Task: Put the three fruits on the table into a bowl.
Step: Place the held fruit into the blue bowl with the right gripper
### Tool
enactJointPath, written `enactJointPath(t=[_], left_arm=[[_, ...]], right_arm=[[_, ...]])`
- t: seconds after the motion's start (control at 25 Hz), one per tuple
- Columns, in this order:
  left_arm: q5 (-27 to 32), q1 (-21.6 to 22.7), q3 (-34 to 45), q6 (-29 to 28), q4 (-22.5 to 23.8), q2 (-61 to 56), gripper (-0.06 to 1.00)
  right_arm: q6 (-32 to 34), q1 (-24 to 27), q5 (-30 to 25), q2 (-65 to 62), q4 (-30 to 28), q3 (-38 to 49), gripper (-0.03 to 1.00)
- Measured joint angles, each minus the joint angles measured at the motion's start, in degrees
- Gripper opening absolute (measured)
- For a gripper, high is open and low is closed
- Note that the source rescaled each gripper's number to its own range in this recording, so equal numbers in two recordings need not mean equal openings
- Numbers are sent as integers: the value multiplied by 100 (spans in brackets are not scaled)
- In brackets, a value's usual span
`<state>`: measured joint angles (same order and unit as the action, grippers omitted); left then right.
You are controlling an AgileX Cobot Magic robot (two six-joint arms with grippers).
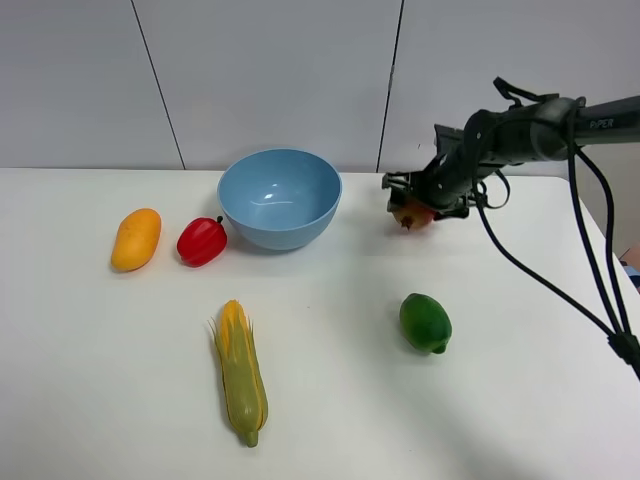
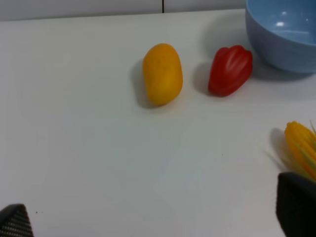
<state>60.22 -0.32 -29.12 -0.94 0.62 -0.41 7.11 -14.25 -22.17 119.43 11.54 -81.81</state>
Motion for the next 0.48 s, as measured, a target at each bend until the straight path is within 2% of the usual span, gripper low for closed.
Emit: enactJointPath(t=[0.16,0.32,0.48], left_arm=[[0,0,0,0,0,0,100],[0,0,0,0,0,0,100],[0,0,0,0,0,0,100]], right_arm=[[-428,-442,385,-229,42,-1090,34],[-1013,-1031,241,-142,42,-1965,34],[-1421,-1377,-81,99,68,-2129,34]])
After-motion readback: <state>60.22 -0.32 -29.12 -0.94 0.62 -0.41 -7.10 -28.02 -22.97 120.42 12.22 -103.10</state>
